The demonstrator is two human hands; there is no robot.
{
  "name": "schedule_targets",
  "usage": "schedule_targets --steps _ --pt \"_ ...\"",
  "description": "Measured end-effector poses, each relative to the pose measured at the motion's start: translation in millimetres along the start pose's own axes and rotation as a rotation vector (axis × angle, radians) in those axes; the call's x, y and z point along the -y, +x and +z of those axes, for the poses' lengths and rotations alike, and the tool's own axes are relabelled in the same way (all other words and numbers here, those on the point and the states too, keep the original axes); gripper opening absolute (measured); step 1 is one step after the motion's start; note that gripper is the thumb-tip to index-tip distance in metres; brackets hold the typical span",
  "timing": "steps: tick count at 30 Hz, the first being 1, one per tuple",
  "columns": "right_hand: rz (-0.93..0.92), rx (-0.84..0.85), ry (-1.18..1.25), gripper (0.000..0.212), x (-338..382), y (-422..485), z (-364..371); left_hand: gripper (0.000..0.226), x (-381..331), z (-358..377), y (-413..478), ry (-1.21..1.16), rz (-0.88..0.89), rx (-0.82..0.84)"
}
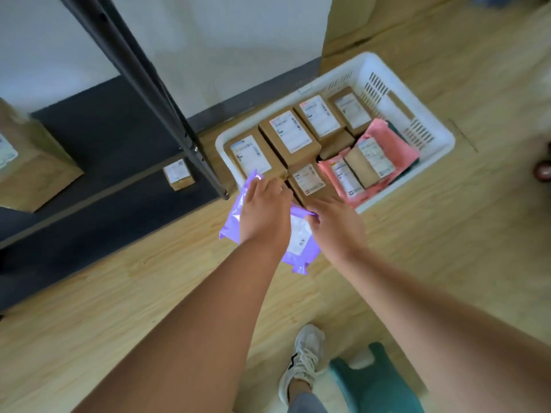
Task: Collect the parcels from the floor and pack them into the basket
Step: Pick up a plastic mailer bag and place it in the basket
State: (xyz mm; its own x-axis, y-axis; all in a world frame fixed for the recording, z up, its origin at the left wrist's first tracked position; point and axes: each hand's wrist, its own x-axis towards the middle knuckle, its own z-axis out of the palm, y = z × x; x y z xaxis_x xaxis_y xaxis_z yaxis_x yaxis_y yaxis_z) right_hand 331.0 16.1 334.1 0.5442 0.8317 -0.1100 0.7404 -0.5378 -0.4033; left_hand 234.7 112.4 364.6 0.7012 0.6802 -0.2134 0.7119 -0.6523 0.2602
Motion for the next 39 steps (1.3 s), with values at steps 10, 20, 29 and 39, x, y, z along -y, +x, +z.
schedule_targets --steps 10,20,29,39 --pt "0.466 0.100 0.254 0.044 -97 27 -57 0.046 -61 38 36 -0.410 -0.520 0.151" --pt "0.614 0.197 0.357 0.037 -129 73 -41 0.049 -96 72 91 -0.569 -0.718 0.359" --pt "0.671 0.276 0.345 0.035 -163 134 -25 0.006 -84 88 142 -0.584 -0.726 0.371" --pt "0.484 0.466 0.242 0.057 -196 180 35 0.026 -80 141 164 -0.669 -0.857 0.408"
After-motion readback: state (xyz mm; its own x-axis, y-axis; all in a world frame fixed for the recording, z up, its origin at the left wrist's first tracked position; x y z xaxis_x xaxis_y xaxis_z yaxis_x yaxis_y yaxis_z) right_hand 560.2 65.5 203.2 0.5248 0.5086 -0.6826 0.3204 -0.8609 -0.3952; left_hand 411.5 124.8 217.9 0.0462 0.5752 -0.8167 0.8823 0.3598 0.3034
